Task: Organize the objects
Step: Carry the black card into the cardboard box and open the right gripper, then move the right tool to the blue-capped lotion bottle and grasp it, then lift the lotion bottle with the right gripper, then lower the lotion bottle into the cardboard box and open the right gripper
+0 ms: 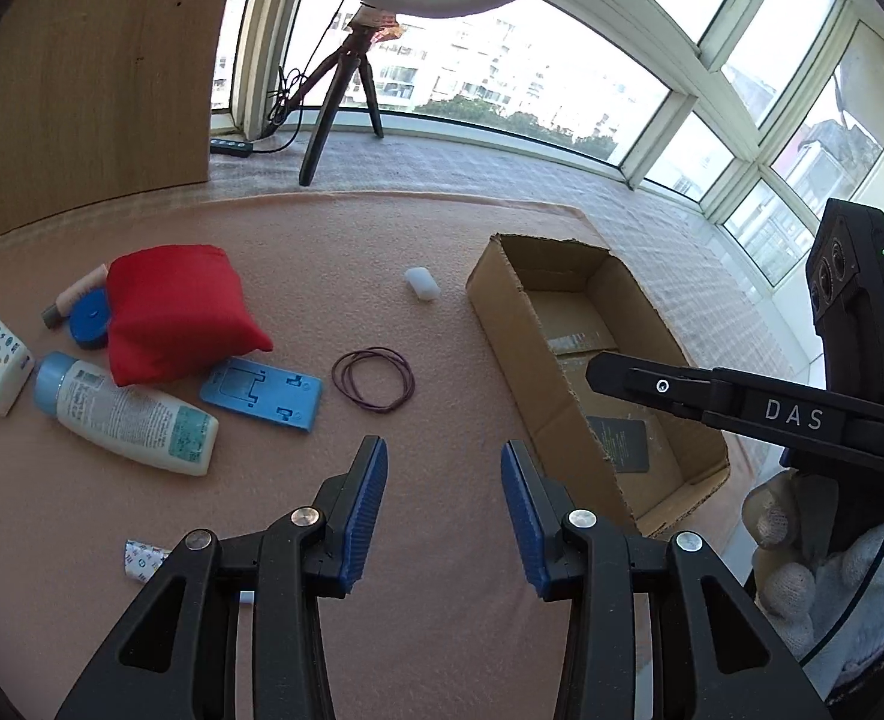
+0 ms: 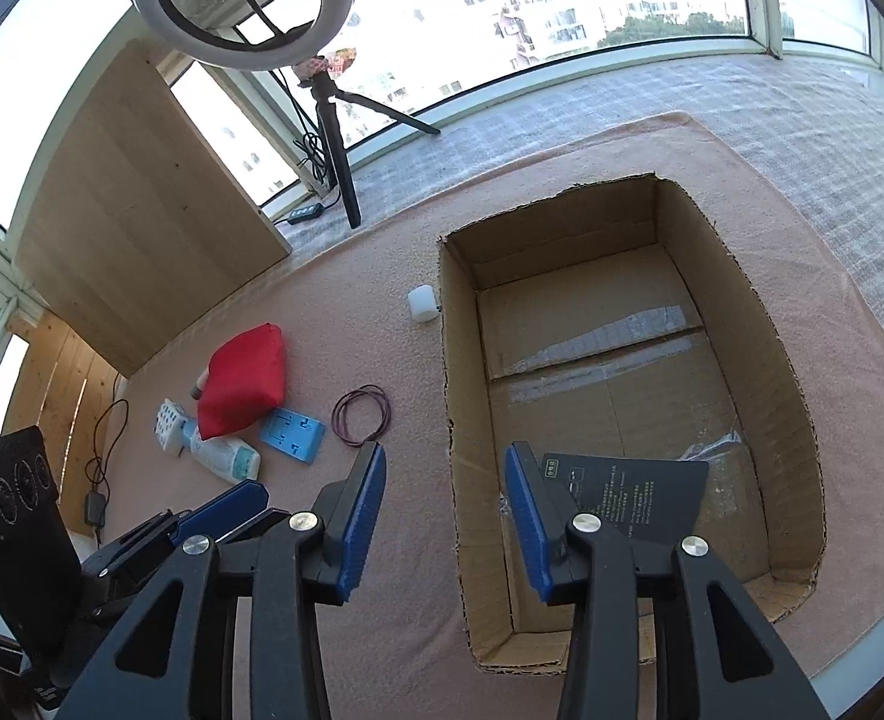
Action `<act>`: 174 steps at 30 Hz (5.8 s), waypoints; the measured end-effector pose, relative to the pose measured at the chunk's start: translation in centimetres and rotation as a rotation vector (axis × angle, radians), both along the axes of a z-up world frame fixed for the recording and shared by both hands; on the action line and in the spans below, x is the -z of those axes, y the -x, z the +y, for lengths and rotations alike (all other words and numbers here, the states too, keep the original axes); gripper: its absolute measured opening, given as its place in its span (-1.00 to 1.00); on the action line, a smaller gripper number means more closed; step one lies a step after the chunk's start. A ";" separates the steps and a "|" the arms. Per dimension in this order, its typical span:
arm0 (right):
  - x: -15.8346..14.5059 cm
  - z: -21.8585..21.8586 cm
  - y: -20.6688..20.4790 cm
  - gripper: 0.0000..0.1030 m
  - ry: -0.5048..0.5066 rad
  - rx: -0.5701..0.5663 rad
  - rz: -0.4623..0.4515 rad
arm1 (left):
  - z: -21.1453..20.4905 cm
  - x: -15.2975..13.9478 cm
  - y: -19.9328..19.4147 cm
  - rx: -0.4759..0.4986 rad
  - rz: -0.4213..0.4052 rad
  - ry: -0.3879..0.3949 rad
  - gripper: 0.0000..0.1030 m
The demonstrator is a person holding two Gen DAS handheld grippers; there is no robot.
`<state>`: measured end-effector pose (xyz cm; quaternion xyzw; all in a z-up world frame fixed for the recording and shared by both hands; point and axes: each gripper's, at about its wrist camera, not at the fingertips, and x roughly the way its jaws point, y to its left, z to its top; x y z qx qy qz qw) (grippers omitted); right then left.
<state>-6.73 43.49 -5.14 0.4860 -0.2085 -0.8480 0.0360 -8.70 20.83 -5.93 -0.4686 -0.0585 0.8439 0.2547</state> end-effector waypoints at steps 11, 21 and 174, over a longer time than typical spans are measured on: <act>0.1 -12.5 2.7 0.02 -0.012 -0.220 0.005 | -14.1 -0.9 -1.9 -0.251 0.010 0.056 0.44; 1.9 -19.9 4.9 0.14 -0.038 -0.314 -0.038 | -24.1 1.3 -3.9 -0.384 -0.041 0.077 0.56; -0.1 -0.9 -0.5 -0.21 -0.014 -0.067 -0.042 | 12.2 -0.1 -0.7 0.301 -0.087 -0.129 -0.02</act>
